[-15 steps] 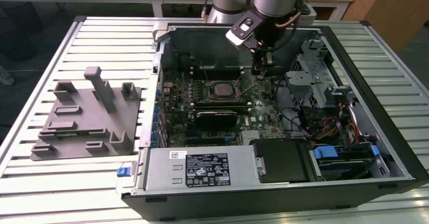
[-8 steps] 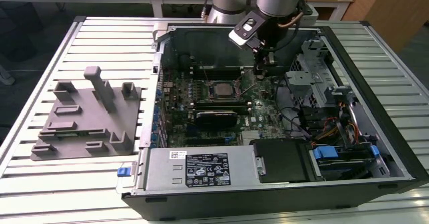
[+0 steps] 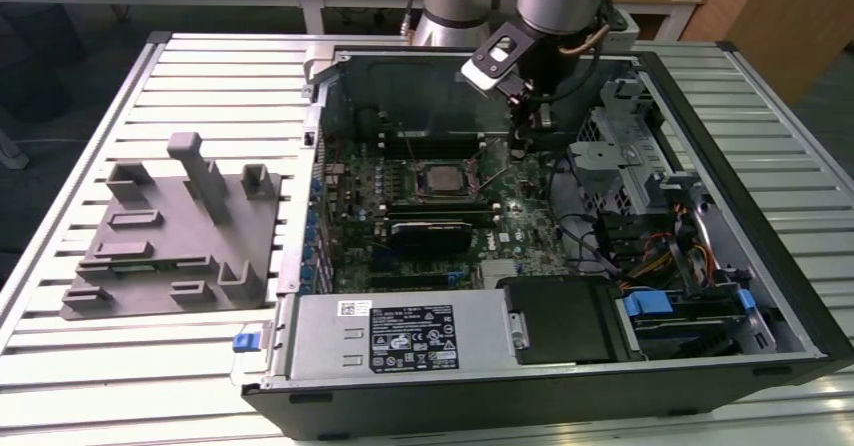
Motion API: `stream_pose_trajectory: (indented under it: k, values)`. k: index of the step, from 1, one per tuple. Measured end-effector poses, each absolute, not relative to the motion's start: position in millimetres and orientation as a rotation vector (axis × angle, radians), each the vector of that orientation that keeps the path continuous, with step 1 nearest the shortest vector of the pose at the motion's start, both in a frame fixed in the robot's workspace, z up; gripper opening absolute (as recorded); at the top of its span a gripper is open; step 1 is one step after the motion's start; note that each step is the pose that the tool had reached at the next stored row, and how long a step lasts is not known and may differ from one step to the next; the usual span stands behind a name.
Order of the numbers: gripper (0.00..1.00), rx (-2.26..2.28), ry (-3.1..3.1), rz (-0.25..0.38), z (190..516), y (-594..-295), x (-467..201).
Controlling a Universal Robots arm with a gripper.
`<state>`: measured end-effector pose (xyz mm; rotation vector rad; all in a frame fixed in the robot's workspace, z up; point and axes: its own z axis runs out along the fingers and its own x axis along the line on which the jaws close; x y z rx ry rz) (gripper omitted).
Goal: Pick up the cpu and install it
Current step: 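Close the cpu cover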
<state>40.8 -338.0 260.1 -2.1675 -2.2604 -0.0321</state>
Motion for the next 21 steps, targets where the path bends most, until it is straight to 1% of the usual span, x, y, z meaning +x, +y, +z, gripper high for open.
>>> stream_pose_trajectory:
  k: [21]
  values:
    - [0.11, -2.159, -2.251, -0.012, 245.7, -335.4, 44.6]
